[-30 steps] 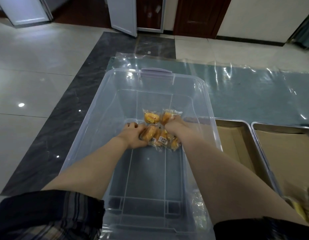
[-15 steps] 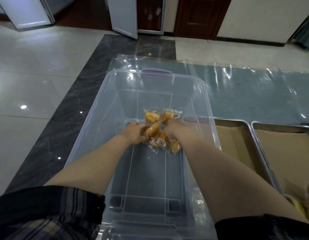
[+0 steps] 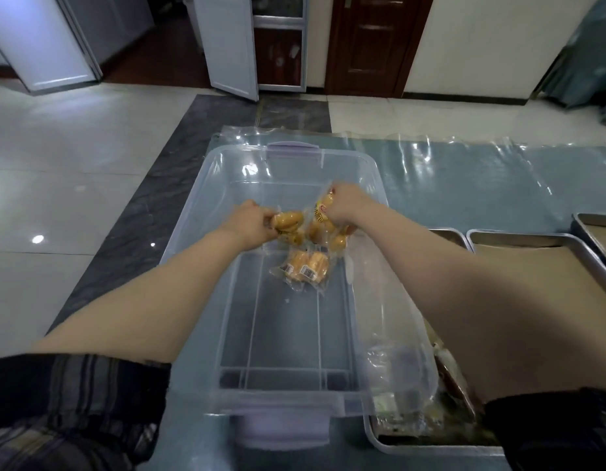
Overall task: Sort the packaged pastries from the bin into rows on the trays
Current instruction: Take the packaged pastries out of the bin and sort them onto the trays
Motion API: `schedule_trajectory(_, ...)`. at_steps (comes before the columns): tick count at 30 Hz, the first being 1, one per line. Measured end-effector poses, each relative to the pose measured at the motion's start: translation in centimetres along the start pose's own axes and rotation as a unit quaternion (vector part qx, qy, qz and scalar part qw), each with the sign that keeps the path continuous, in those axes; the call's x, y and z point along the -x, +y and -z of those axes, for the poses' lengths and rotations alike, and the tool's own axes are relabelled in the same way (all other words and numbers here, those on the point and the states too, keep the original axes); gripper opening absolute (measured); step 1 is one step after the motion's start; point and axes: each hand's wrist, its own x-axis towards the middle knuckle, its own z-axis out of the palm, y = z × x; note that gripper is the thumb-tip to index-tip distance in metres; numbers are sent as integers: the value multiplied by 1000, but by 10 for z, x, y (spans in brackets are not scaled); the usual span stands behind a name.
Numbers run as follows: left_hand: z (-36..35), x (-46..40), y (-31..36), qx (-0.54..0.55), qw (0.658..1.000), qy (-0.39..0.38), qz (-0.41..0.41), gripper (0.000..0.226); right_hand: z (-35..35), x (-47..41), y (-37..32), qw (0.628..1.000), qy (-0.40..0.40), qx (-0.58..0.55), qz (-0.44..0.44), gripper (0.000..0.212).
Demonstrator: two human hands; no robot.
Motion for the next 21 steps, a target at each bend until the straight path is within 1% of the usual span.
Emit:
schedule_trajectory(3,12,19,11,38,998,43,-10,48,12,21,9,997,47,-52,17,56)
schedule_trajectory(4,15,26,16,49,997,53,-14,49,14,29,14,995,69,-72,32,56)
schedule_trajectory(7,26,47,35,61,994,74,-45,49,19,65,28,976,125,-165,66,46)
schedule_trajectory(10,38,70,60,77,989,101,-79,45,20,109,45,958,186,-188,108,48)
schedule_trajectory(12,41,87,75,80,985,119,-92,45,19,140,56,944,213,-225,115,48)
schedule_trajectory(17,33,127,118,133,970,153,-131,47,13,193,83,884,240,-381,126,48)
schedule_trajectory(21,19,151,159,143,961,177,-154,48,16,219,120,824,194,-519,121,48)
